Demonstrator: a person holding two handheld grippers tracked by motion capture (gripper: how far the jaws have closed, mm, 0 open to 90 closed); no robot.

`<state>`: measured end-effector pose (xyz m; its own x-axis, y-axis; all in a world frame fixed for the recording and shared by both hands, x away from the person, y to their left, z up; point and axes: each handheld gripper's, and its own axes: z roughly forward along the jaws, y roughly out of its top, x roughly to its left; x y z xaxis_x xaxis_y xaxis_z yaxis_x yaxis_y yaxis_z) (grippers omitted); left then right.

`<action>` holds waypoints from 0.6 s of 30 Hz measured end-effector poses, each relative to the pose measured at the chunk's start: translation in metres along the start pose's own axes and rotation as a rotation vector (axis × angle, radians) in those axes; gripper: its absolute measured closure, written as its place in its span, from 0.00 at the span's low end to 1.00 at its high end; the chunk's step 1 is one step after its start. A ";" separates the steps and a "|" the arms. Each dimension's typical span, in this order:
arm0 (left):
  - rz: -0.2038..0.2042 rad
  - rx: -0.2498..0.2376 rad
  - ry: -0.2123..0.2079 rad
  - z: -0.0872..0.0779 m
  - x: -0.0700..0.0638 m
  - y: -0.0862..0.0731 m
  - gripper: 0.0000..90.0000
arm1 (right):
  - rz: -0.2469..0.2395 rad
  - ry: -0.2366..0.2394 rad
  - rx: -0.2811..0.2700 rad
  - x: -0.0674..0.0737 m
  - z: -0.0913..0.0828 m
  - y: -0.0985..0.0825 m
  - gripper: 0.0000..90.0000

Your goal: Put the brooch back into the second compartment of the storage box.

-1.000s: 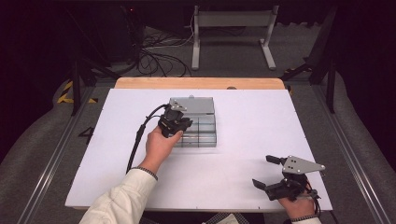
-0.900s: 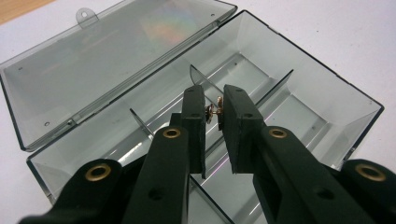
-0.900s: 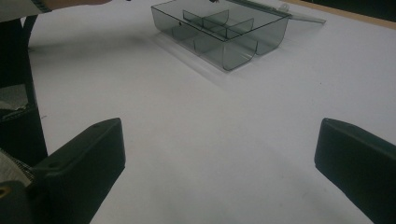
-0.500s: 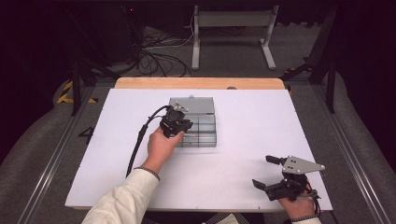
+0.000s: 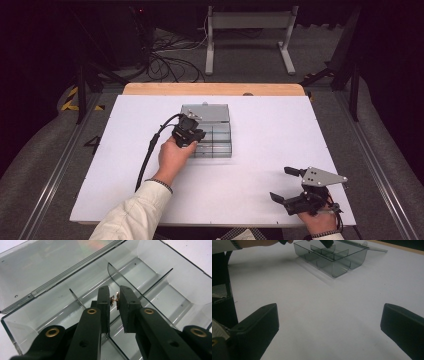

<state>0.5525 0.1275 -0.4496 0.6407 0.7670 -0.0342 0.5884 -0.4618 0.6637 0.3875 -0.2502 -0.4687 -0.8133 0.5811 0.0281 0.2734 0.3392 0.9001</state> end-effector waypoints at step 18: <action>-0.002 0.033 0.015 0.004 0.001 -0.001 0.87 | 0.003 0.003 -0.001 0.000 0.000 0.000 0.03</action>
<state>0.5548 0.1272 -0.4537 0.6323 0.7743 -0.0238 0.6054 -0.4747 0.6389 0.3876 -0.2506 -0.4688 -0.8140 0.5801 0.0315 0.2748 0.3367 0.9006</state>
